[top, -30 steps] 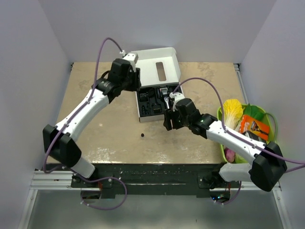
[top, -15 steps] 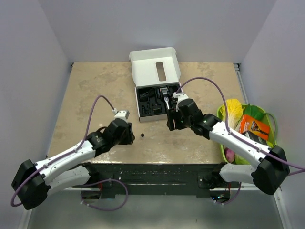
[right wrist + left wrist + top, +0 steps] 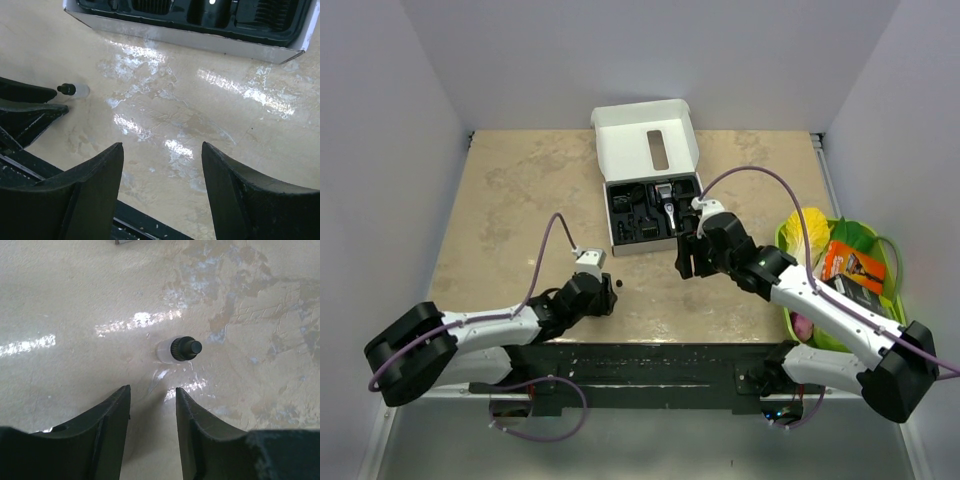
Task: Sort the hair-cutting tools
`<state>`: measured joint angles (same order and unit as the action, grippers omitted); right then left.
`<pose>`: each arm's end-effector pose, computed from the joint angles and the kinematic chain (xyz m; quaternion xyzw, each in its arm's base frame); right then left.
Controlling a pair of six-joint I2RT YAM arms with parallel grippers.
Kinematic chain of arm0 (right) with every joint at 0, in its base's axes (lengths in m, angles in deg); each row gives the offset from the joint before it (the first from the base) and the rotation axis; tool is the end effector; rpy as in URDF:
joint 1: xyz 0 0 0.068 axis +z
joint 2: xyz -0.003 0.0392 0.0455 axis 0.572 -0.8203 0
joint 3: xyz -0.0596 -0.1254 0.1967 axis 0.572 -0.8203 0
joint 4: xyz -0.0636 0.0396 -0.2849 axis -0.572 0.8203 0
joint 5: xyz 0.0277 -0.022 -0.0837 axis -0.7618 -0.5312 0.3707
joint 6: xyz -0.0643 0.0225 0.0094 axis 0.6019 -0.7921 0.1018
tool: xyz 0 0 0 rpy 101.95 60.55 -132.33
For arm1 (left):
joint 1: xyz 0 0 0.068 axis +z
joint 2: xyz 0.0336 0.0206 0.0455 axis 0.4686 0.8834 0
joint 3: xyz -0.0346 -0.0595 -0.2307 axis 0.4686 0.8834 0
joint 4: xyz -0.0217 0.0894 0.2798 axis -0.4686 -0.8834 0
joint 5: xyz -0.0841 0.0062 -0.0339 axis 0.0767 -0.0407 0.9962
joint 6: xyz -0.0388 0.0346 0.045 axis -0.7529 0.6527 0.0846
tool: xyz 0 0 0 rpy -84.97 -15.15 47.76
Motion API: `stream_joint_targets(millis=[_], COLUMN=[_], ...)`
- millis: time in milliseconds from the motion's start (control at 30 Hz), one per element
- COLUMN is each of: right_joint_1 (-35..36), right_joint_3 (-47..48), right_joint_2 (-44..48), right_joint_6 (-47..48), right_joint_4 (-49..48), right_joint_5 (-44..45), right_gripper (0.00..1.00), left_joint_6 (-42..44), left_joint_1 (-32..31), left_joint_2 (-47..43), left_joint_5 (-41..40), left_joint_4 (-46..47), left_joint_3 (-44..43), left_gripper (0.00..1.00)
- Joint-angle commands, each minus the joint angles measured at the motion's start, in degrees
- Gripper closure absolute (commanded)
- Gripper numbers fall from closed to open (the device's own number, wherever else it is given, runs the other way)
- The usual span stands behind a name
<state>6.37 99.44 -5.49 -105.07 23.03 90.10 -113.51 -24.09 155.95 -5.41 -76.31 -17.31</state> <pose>0.2315 0.1950 0.2265 -0.1282 0.8992 0.1750 0.3801 0.1715 -0.1914 0.0743 0.0280 0.8966 -0.1998 0.3943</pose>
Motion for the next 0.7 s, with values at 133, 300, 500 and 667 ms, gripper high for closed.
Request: stream_joint_targets(millis=[133, 300, 500, 667], right_joint_1=[0.1, 0.3, 0.3, 0.4], right_joint_3=[-1.9, -3.1, -4.6, -5.5], right_joint_2=[0.9, 0.1, -0.1, 0.2], right_joint_6=[-0.8, -1.2, -1.6, -2.0], right_joint_4=[-0.1, -1.5, -2.4, -2.9], right_joint_5=[-0.6, -1.1, -1.2, -1.4], right_gripper=[0.33, 0.33, 0.32, 0.32], left_joint_6=[6.6, 7.8, 8.0, 6.9], left_joint_1=[-1.2, -2.0, -4.1, -5.5], left_joint_2=[4.0, 8.5, 15.1, 18.9], left_joint_5=[-3.7, -4.9, -6.4, -8.5], left_joint_4=[19.0, 24.4, 29.6, 31.4], left_joint_3=[4.3, 5.3, 5.4, 5.2], left_gripper=[0.51, 0.5, 0.5, 0.5])
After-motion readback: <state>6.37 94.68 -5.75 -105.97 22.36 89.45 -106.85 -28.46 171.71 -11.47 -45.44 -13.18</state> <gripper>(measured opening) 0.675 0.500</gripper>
